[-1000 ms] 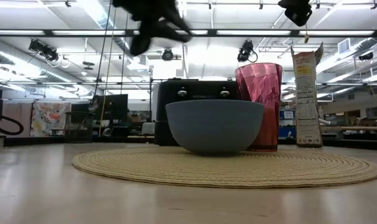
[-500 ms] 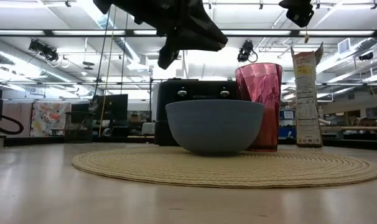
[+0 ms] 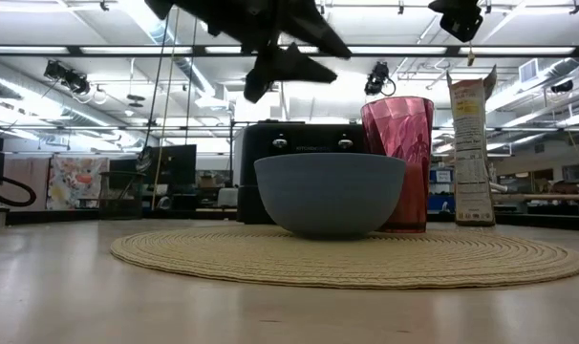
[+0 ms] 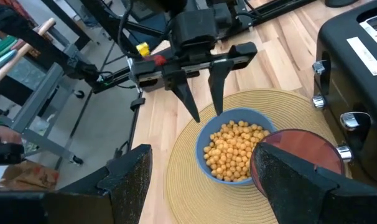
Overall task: Arrange a breakfast setting
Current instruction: Put the apple on the yellow tablemat
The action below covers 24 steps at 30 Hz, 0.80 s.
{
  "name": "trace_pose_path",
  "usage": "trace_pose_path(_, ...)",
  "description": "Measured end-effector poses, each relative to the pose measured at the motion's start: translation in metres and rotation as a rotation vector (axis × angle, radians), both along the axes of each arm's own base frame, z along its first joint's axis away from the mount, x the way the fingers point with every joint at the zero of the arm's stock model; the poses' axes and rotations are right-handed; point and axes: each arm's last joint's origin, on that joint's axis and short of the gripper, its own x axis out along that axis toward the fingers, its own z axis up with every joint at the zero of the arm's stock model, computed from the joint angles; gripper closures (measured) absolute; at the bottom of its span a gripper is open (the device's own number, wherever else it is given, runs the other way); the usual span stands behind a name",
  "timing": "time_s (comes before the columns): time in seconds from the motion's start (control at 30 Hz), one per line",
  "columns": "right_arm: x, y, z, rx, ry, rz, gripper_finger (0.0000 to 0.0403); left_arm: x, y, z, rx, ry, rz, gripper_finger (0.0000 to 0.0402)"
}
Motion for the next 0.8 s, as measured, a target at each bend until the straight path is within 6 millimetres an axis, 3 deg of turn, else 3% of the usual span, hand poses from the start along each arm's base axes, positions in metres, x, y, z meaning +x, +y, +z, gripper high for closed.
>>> trace_pose_path(0.13,0.0,0.0,0.0,0.001,-0.001,0.003,0.0117,0.004,-0.01,0.042,0.061,-0.012,-0.06,0.0233)
trace_pose_path(0.23,0.001,0.0,0.001,-0.001,-0.017,0.003,0.0117,0.0,-0.022,0.076,0.095,0.086,-0.108,0.0232)
trace_pose_path(0.33,0.002,-0.001,0.004,-0.022,-0.052,-0.004,0.0117,-0.015,-0.035,0.103,0.038,0.23,-0.108,0.0232)
trace_pose_path(0.47,0.004,-0.005,0.008,-0.092,-0.099,-0.121,0.0117,-0.045,-0.058,0.124,-0.165,0.435,0.004,0.0232)
trace_pose_path(0.67,0.005,-0.007,0.011,-0.192,-0.131,-0.162,0.01,-0.087,-0.108,0.123,-0.438,0.628,0.191,0.0228)
trace_pose_path(0.8,0.006,-0.007,0.011,-0.21,-0.135,-0.154,0.0092,-0.11,-0.138,0.103,-0.533,0.749,0.279,0.0205)
